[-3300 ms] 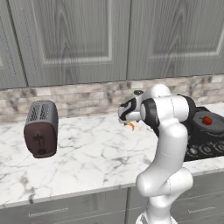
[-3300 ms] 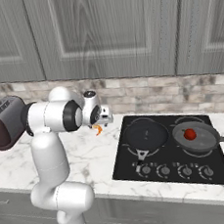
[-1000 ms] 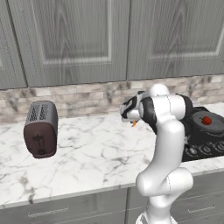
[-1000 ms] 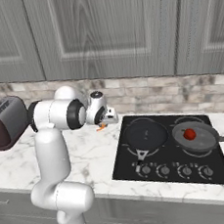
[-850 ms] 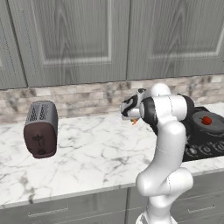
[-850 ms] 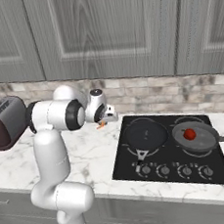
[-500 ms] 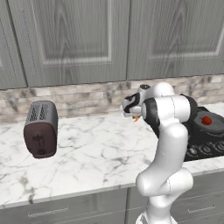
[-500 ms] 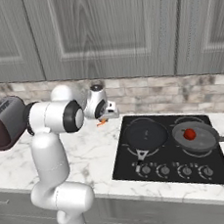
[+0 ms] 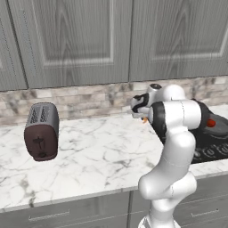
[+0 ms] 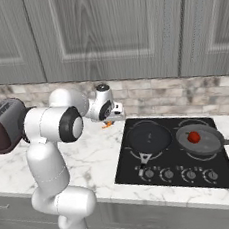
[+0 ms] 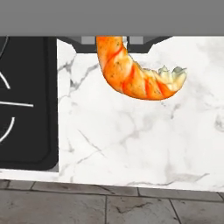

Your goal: Place both pans onto different burners. Then place the bell pepper and the shrimp on different pans.

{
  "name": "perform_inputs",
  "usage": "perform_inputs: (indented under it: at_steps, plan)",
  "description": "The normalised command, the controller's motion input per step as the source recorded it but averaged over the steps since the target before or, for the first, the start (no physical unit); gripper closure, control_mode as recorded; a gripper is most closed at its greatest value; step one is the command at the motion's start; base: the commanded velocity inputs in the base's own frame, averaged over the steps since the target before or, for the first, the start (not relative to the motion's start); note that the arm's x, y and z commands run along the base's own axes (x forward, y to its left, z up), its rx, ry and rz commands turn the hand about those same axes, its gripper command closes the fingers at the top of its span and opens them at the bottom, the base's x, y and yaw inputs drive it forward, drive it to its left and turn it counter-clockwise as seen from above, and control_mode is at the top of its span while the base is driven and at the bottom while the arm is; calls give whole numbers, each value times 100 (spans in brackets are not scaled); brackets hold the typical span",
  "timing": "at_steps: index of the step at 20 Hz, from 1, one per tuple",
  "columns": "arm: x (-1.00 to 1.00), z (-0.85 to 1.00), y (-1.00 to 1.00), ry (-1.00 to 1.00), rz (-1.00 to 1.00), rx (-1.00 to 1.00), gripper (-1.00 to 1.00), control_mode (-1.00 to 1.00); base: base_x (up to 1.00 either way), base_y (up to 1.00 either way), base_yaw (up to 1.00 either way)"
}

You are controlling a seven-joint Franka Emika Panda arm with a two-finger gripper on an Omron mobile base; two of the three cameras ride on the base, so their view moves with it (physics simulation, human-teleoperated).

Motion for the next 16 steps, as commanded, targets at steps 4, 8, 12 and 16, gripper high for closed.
perform_inputs:
  at_steps: [4,8,12,16]
  plan:
    - [-33,18,-20,0,0,0,100,-100,0,0,0]
    - [-31,13,-19,0,0,-1,100,-100,0,0,0]
    - [-38,10,-21,0,-2,-3,100,-100,0,0,0]
    - [-34,14,-22,0,-4,-4,100,-100,0,0,0]
